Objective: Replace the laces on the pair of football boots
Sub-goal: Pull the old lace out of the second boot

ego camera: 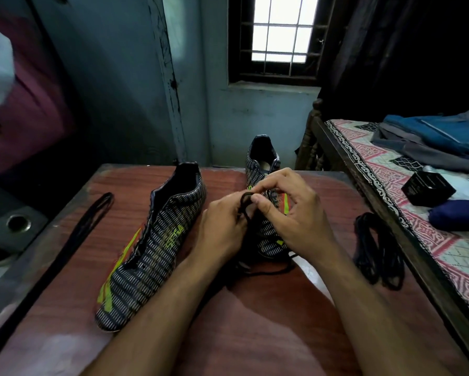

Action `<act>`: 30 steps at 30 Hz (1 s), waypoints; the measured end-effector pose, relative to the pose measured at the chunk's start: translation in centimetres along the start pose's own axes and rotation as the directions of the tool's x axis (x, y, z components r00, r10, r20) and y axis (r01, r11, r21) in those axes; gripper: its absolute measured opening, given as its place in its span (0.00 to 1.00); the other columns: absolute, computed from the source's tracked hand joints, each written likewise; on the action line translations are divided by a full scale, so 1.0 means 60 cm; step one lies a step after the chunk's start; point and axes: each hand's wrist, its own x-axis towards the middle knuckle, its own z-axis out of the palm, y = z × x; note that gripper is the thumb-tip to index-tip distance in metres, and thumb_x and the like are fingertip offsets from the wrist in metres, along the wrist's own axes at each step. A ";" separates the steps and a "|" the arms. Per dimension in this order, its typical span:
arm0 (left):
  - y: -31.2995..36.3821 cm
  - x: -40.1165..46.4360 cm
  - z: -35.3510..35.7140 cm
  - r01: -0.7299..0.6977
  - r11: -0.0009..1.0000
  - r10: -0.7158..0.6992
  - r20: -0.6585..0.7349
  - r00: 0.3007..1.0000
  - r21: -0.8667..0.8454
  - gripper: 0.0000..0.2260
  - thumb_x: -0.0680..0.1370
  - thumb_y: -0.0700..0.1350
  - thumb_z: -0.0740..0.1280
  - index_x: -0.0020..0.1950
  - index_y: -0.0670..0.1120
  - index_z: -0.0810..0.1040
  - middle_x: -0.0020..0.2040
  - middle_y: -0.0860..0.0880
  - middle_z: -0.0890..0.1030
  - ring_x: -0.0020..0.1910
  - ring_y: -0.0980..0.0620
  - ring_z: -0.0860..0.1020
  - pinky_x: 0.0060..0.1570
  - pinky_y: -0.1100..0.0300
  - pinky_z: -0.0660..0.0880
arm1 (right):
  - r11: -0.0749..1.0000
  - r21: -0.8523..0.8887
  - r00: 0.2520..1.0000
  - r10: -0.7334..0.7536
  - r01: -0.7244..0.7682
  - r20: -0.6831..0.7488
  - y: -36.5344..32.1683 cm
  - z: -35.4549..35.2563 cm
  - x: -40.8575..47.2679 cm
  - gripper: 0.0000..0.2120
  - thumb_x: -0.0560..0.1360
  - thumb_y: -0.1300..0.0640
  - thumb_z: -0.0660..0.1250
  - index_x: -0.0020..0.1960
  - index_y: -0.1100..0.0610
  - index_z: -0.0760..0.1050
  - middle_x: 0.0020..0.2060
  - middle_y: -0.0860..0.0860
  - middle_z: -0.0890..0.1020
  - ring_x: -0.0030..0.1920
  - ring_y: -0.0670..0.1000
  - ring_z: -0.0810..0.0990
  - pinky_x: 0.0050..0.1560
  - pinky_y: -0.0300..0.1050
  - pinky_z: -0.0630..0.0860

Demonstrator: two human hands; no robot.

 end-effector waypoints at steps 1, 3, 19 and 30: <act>0.000 0.001 0.002 0.019 0.999 -0.021 -0.049 0.999 -0.035 0.09 0.82 0.50 0.64 0.52 0.49 0.82 0.43 0.51 0.84 0.44 0.47 0.83 0.44 0.48 0.79 | 0.999 -0.019 0.999 0.029 -0.028 0.031 0.006 -0.003 0.000 0.09 0.75 0.56 0.73 0.55 0.52 0.82 0.51 0.45 0.79 0.58 0.47 0.79 0.60 0.44 0.74; 0.005 0.004 0.002 -0.010 0.992 -0.011 -0.158 0.987 -0.127 0.08 0.84 0.49 0.63 0.50 0.49 0.81 0.40 0.53 0.83 0.41 0.52 0.82 0.42 0.49 0.79 | 0.987 -0.122 0.987 0.115 -0.101 0.116 0.025 -0.009 -0.001 0.15 0.73 0.52 0.73 0.59 0.49 0.80 0.55 0.45 0.77 0.60 0.46 0.76 0.64 0.47 0.74; 0.038 -0.003 -0.026 -0.254 0.957 0.156 -0.496 0.854 -0.138 0.07 0.86 0.42 0.60 0.54 0.44 0.77 0.41 0.58 0.76 0.34 0.61 0.74 0.35 0.62 0.70 | 0.931 -0.342 0.952 0.209 -0.125 0.222 0.040 -0.001 -0.008 0.14 0.71 0.44 0.77 0.55 0.38 0.81 0.57 0.39 0.72 0.60 0.42 0.68 0.65 0.55 0.68; 0.019 0.006 -0.043 0.017 0.905 -0.088 0.148 0.985 0.426 0.08 0.78 0.60 0.68 0.55 0.60 0.79 0.52 0.59 0.83 0.54 0.51 0.81 0.48 0.53 0.76 | 0.944 -0.196 0.930 0.305 -0.266 0.206 0.047 -0.021 -0.004 0.13 0.69 0.50 0.81 0.51 0.43 0.82 0.52 0.42 0.78 0.55 0.45 0.79 0.60 0.49 0.77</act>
